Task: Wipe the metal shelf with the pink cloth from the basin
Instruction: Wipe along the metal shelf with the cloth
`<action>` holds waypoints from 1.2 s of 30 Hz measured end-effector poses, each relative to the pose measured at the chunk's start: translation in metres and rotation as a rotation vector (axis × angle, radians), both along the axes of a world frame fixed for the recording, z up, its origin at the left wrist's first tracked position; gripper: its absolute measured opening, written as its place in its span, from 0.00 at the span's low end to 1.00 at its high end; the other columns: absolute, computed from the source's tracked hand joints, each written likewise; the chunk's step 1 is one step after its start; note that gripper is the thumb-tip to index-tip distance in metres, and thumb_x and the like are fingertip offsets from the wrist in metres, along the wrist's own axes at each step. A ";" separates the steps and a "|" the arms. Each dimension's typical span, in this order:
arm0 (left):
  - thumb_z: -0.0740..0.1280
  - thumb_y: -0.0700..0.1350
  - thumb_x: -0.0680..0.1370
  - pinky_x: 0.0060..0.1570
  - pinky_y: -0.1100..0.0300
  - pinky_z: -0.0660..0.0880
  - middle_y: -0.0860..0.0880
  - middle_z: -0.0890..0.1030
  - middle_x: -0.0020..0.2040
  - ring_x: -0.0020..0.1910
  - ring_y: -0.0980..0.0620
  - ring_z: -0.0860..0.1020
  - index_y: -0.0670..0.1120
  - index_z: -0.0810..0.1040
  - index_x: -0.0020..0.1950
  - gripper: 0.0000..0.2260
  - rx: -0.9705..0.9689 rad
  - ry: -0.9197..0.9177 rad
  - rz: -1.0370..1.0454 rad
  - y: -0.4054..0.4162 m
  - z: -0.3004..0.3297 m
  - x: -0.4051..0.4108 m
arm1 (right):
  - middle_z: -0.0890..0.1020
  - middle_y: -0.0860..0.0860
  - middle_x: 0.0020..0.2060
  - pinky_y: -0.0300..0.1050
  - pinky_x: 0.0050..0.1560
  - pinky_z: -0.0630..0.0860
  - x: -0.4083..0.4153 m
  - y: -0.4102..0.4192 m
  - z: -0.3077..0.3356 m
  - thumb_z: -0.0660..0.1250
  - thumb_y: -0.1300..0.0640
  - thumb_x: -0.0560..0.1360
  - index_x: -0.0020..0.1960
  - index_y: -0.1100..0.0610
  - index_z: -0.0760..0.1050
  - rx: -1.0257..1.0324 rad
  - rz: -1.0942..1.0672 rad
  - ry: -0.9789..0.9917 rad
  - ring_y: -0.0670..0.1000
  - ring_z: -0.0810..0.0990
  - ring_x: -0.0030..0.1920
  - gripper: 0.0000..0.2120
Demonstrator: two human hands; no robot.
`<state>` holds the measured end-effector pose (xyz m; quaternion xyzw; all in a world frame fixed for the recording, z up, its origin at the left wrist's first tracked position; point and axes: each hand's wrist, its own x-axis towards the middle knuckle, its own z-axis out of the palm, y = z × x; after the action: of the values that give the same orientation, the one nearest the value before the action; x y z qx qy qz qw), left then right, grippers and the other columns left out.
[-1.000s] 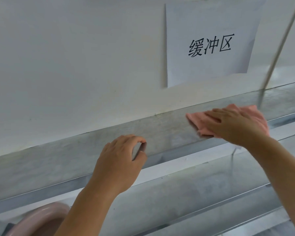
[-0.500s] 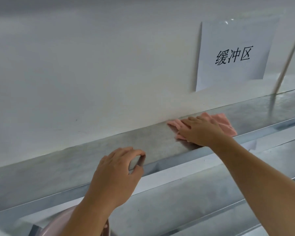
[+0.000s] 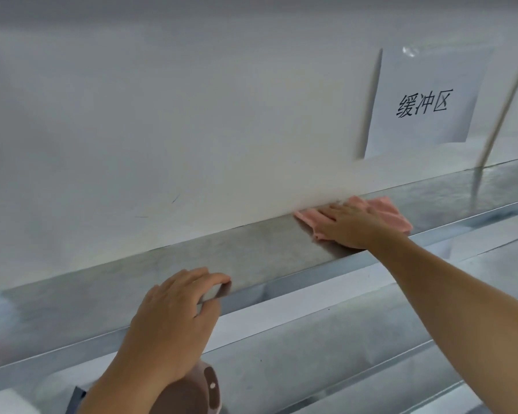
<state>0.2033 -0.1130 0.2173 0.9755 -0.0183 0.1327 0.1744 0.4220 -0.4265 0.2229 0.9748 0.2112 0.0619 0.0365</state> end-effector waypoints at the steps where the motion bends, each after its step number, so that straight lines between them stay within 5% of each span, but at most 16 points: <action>1: 0.55 0.52 0.79 0.68 0.52 0.67 0.68 0.73 0.64 0.68 0.61 0.70 0.67 0.75 0.63 0.16 -0.006 0.001 0.011 0.007 0.000 -0.003 | 0.73 0.56 0.76 0.74 0.69 0.65 0.001 0.001 0.002 0.30 0.29 0.73 0.77 0.35 0.51 0.002 -0.047 0.017 0.63 0.71 0.74 0.36; 5: 0.52 0.56 0.77 0.68 0.48 0.69 0.65 0.75 0.66 0.67 0.57 0.73 0.67 0.75 0.63 0.19 -0.019 0.001 0.017 0.025 0.001 -0.011 | 0.61 0.54 0.83 0.81 0.71 0.52 -0.032 0.072 0.004 0.35 0.37 0.74 0.83 0.44 0.49 0.010 -0.057 0.091 0.63 0.59 0.81 0.38; 8: 0.54 0.55 0.79 0.71 0.45 0.67 0.61 0.74 0.71 0.71 0.54 0.71 0.65 0.75 0.66 0.19 -0.017 -0.018 0.023 0.032 -0.003 -0.014 | 0.63 0.52 0.81 0.78 0.73 0.49 -0.073 0.154 -0.004 0.40 0.36 0.78 0.83 0.44 0.54 0.136 0.044 0.138 0.62 0.59 0.81 0.35; 12: 0.55 0.52 0.81 0.72 0.48 0.66 0.61 0.74 0.71 0.72 0.56 0.70 0.63 0.77 0.67 0.18 -0.015 -0.045 0.040 0.038 -0.005 -0.018 | 0.67 0.51 0.79 0.74 0.73 0.55 -0.094 0.171 0.001 0.41 0.38 0.81 0.82 0.47 0.55 0.049 0.200 0.072 0.59 0.61 0.79 0.32; 16: 0.54 0.53 0.82 0.69 0.49 0.68 0.64 0.76 0.67 0.67 0.59 0.72 0.64 0.77 0.64 0.16 -0.031 -0.068 0.075 0.051 -0.004 -0.023 | 0.70 0.52 0.77 0.76 0.70 0.62 -0.067 0.113 -0.001 0.48 0.41 0.84 0.78 0.48 0.56 0.048 0.022 0.046 0.60 0.66 0.76 0.25; 20: 0.56 0.51 0.81 0.63 0.50 0.71 0.63 0.79 0.62 0.62 0.56 0.75 0.62 0.79 0.62 0.15 -0.032 -0.090 0.123 0.060 0.002 -0.026 | 0.62 0.51 0.82 0.79 0.72 0.49 -0.085 0.153 -0.003 0.38 0.36 0.77 0.82 0.42 0.52 0.138 -0.105 0.140 0.63 0.56 0.82 0.34; 23: 0.54 0.56 0.79 0.60 0.47 0.73 0.59 0.79 0.55 0.59 0.51 0.76 0.61 0.79 0.63 0.18 -0.044 -0.067 0.145 0.065 0.007 -0.028 | 0.59 0.53 0.83 0.80 0.71 0.46 -0.126 0.225 -0.009 0.30 0.37 0.72 0.83 0.43 0.51 0.094 0.095 0.100 0.64 0.54 0.83 0.41; 26: 0.55 0.57 0.79 0.57 0.47 0.74 0.58 0.76 0.49 0.53 0.50 0.76 0.62 0.78 0.64 0.17 -0.040 -0.050 0.169 0.071 0.010 -0.028 | 0.62 0.51 0.82 0.76 0.73 0.50 -0.143 0.248 -0.009 0.37 0.37 0.78 0.83 0.42 0.54 0.164 0.176 0.095 0.61 0.58 0.82 0.35; 28: 0.58 0.54 0.81 0.58 0.47 0.74 0.59 0.74 0.47 0.50 0.52 0.73 0.61 0.78 0.61 0.14 -0.033 -0.050 0.193 0.078 0.009 -0.028 | 0.65 0.52 0.80 0.76 0.71 0.57 -0.131 0.226 -0.008 0.38 0.36 0.79 0.83 0.37 0.48 0.120 0.238 0.060 0.61 0.62 0.78 0.32; 31: 0.58 0.52 0.81 0.58 0.47 0.73 0.61 0.73 0.43 0.47 0.52 0.70 0.62 0.78 0.58 0.11 -0.040 -0.043 0.222 0.092 0.008 -0.033 | 0.66 0.51 0.79 0.75 0.69 0.64 -0.100 0.180 -0.009 0.39 0.35 0.78 0.83 0.38 0.45 0.059 0.088 0.069 0.60 0.64 0.76 0.33; 36: 0.60 0.52 0.81 0.54 0.49 0.73 0.59 0.74 0.41 0.46 0.50 0.72 0.60 0.80 0.58 0.11 -0.039 -0.046 0.239 0.108 0.010 -0.038 | 0.60 0.50 0.83 0.77 0.73 0.49 -0.143 0.241 -0.008 0.37 0.41 0.78 0.84 0.45 0.53 0.201 -0.056 0.098 0.62 0.55 0.83 0.35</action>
<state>0.1651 -0.0053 0.2278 0.9639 0.0966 0.1751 0.1758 0.2794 -0.1855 0.2153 0.9809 0.1780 0.0338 -0.0704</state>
